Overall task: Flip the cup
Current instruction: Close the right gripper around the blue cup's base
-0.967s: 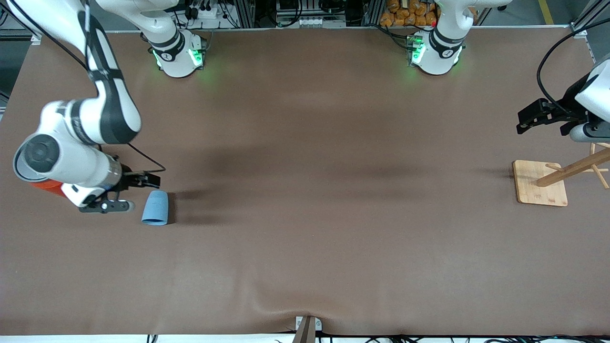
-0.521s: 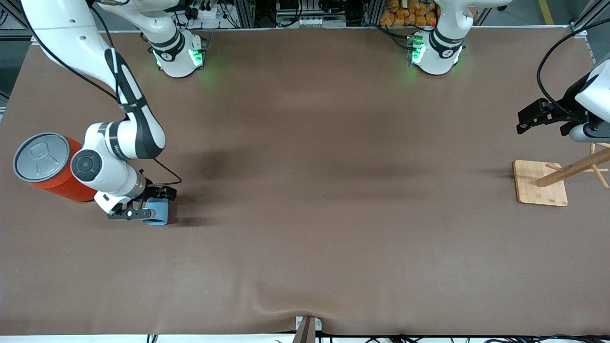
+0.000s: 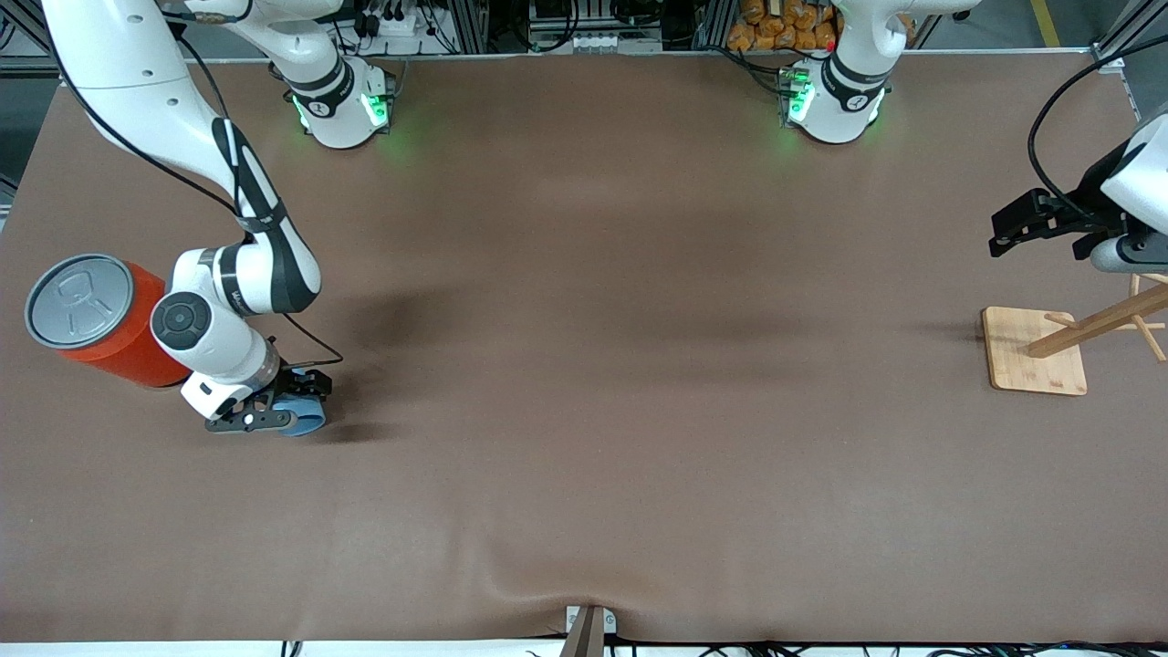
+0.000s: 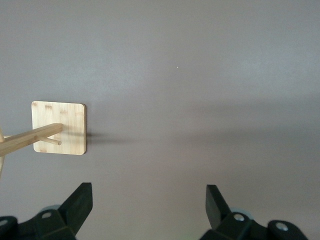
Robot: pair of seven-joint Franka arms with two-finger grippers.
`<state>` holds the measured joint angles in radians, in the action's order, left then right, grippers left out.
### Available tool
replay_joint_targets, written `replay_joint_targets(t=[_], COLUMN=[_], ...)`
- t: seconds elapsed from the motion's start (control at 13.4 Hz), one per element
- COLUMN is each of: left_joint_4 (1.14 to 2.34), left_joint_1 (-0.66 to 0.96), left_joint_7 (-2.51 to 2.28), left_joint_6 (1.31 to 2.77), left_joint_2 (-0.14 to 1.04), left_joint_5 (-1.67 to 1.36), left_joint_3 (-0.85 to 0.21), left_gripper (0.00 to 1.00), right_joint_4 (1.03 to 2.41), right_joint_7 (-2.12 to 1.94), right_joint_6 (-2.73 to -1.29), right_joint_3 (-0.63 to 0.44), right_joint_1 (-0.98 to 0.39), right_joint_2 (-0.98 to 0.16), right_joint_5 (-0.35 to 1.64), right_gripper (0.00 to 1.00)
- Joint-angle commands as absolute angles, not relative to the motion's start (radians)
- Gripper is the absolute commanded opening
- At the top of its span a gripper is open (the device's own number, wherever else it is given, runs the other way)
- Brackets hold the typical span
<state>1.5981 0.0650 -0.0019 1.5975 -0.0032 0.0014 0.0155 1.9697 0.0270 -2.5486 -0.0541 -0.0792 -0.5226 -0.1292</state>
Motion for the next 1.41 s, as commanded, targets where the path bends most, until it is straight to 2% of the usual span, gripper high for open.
replay_joint_targets(t=[0.0, 0.07, 0.15, 0.3, 0.37, 0.45, 0.74, 1.34], left_joint_4=[1.575, 1.574, 1.575, 1.575, 1.575, 1.577, 1.575, 1.577], left_joint_1=[0.055, 0.058, 0.060, 0.057, 0.057, 0.055, 0.055, 0.055], left_joint_7=[0.009, 0.005, -0.001, 0.006, 0.002, 0.008, 0.005, 0.008], left_joint_6=[1.580, 1.580, 1.580, 1.580, 1.580, 1.580, 1.580, 1.580], left_joint_2=[0.006, 0.006, 0.006, 0.006, 0.006, 0.006, 0.006, 0.006], left_joint_5=[-0.008, -0.008, -0.009, -0.009, -0.011, -0.011, -0.011, -0.012], left_joint_3=[0.011, 0.009, 0.009, 0.011, 0.009, 0.011, 0.011, 0.009], left_gripper=[1.00, 1.00, 1.00, 1.00, 1.00, 1.00, 1.00, 1.00], right_joint_4=[1.956, 1.956, 1.956, 1.954, 1.954, 1.953, 1.947, 1.924], right_joint_7=[0.029, 0.029, 0.029, 0.029, 0.029, 0.031, 0.031, -0.110], right_joint_6=[-2.595, -2.597, -2.597, -2.597, -2.597, -2.597, -2.592, -2.554], right_joint_3=[-0.044, -0.044, -0.044, -0.044, -0.044, -0.044, -0.043, -0.035], right_joint_1=[-0.048, -0.048, -0.048, -0.048, -0.048, -0.049, -0.063, -0.103], right_joint_2=[-0.560, -0.561, -0.563, -0.569, -0.569, -0.569, -0.554, -0.486], right_joint_5=[-0.187, -0.187, -0.186, -0.187, -0.186, -0.186, -0.186, -0.184], right_gripper=[1.00, 1.00, 0.88, 0.39, 0.24, 0.16, 0.10, 0.09])
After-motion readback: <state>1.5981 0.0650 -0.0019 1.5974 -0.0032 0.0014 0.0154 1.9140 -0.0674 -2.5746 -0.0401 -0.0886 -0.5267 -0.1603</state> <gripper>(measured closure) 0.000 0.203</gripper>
